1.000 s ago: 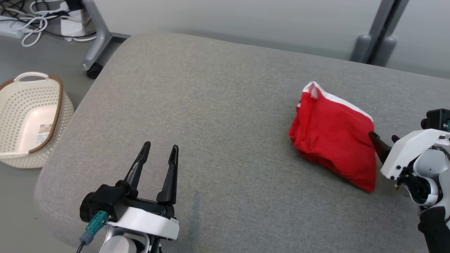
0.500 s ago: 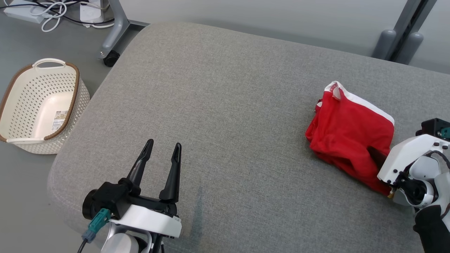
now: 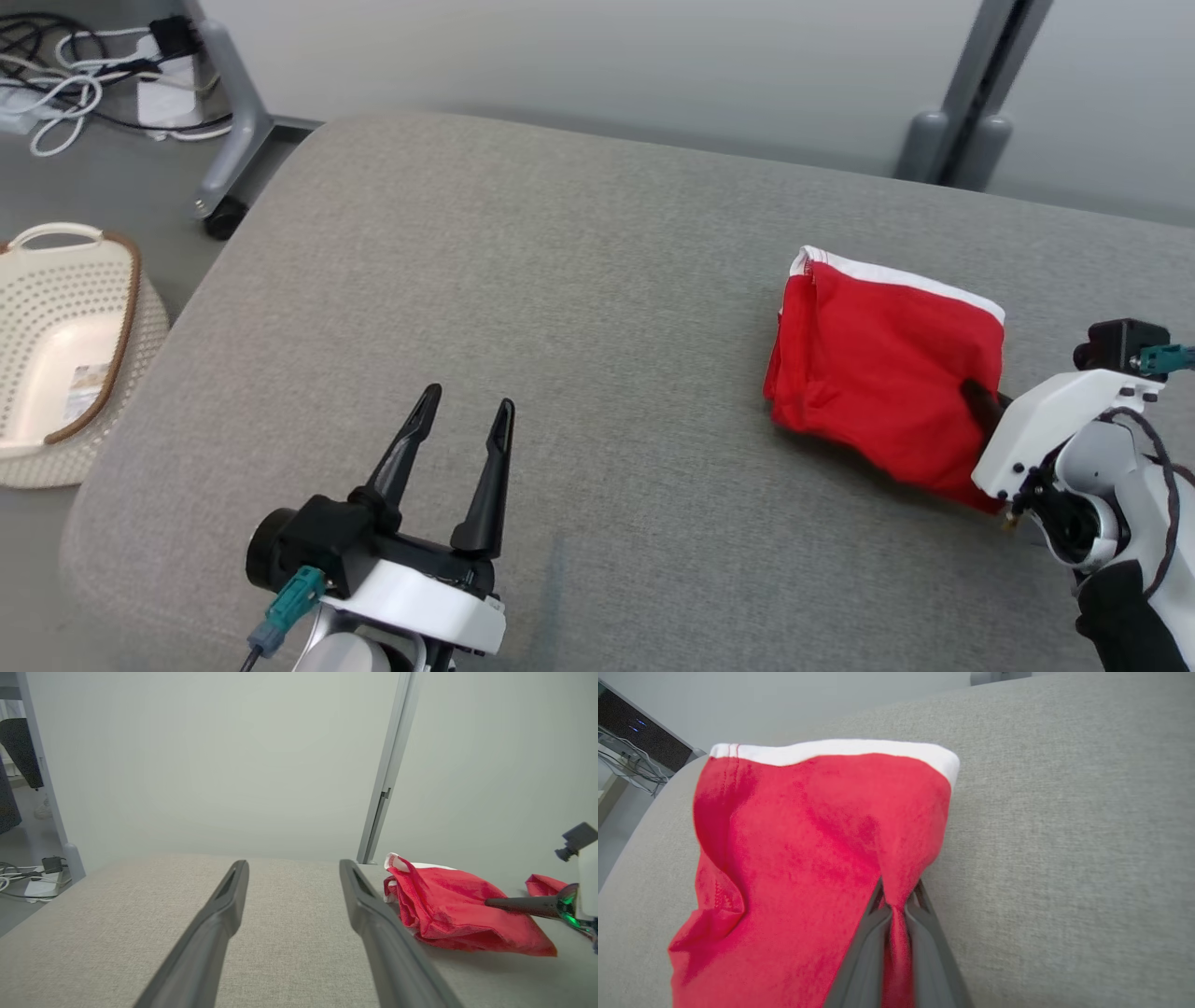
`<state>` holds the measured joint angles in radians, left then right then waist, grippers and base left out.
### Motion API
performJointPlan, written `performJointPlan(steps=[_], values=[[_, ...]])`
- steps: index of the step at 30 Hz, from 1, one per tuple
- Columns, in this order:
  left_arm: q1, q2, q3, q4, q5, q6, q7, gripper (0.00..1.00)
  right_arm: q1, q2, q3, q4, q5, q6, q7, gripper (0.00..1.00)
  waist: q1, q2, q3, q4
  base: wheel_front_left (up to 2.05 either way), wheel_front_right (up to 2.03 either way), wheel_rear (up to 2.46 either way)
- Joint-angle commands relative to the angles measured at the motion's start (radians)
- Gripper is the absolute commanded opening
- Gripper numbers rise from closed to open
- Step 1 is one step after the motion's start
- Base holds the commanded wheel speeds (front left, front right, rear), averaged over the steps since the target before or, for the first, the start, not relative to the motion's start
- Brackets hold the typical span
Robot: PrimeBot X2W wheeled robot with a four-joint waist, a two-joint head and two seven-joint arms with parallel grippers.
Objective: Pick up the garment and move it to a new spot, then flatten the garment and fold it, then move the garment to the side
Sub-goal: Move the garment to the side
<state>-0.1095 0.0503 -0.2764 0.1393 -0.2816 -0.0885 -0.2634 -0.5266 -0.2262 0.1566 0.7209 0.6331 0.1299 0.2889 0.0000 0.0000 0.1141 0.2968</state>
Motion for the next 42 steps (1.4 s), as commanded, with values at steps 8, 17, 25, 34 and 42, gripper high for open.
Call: performJointPlan(steps=[8,17,25,34,42], values=[[0.009,0.003,-0.074,-0.02,0.004,-0.016,0.01,1.0,0.048,-0.055,0.091,-0.081,0.046,0.002,-0.004,0.0,0.0,0.0,-0.059,-0.227,0.0,0.0,0.0],[-0.035,0.003,-0.139,-0.044,0.001,-0.026,0.028,1.0,-0.012,-0.117,0.163,-0.144,0.058,0.002,0.012,0.0,0.0,0.0,0.003,-0.384,0.0,0.0,0.0],[-0.101,0.028,-0.168,-0.063,0.017,-0.032,0.058,1.0,-0.153,-0.207,0.237,-0.146,0.068,0.002,0.002,0.0,0.0,0.0,0.118,-0.451,0.0,0.0,0.0],[-0.146,0.061,-0.181,-0.092,0.026,-0.033,0.094,1.0,-0.324,-0.342,0.317,-0.099,0.056,0.001,-0.031,0.0,0.0,0.0,0.233,-0.462,0.0,0.0,0.0],[-0.176,0.079,-0.187,-0.115,0.029,-0.033,0.112,1.0,-0.449,-0.378,0.312,0.07,-0.03,0.001,-0.057,0.0,0.0,0.0,0.304,-0.453,0.0,0.0,0.0]])
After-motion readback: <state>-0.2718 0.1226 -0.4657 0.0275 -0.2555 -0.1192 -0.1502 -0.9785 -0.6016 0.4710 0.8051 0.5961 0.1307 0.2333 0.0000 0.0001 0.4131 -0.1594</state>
